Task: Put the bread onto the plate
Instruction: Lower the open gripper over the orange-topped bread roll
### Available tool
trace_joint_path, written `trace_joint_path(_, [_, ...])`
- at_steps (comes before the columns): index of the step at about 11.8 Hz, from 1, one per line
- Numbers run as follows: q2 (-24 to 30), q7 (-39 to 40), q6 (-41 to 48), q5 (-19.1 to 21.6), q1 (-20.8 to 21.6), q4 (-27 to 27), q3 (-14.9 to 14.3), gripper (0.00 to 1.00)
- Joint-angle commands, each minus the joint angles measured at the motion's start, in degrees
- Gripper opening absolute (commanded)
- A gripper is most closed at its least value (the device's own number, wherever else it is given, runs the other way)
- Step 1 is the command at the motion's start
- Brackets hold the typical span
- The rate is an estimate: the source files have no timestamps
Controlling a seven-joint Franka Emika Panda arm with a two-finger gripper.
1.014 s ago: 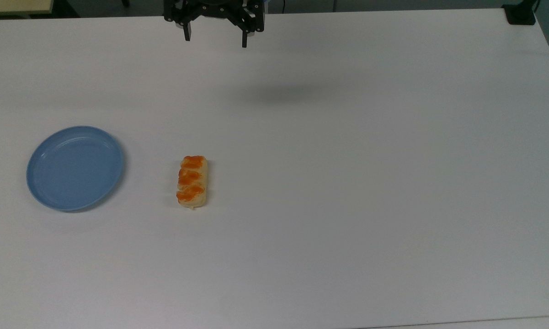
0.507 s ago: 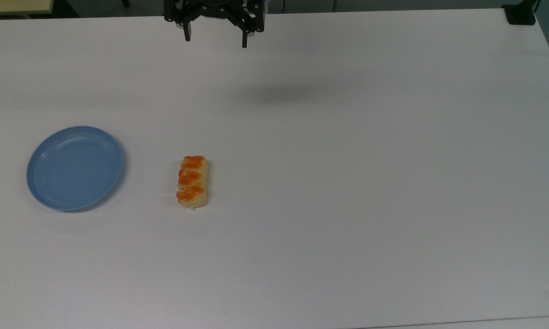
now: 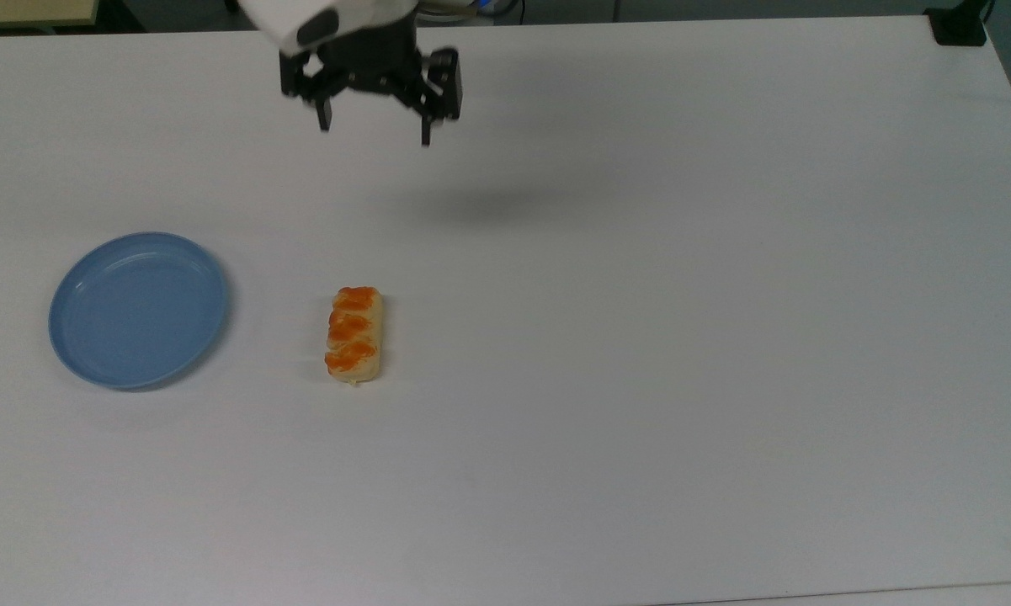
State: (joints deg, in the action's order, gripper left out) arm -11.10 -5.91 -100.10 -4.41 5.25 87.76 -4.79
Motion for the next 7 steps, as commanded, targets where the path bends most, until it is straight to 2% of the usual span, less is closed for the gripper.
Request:
trace_joint_path(1, [-6.46, 1.25, -7.28, 0.28, -1.64, -0.05, -0.30, 1.00])
trace_joint_path(5, [-16.65, 0.37, -16.69, 0.19, -1.73, -0.22, -0.13, 1.00])
trace_joint_path(7, [-19.65, 0.98, -20.12, -0.07, -4.01, -0.48, 0.22, 1.00])
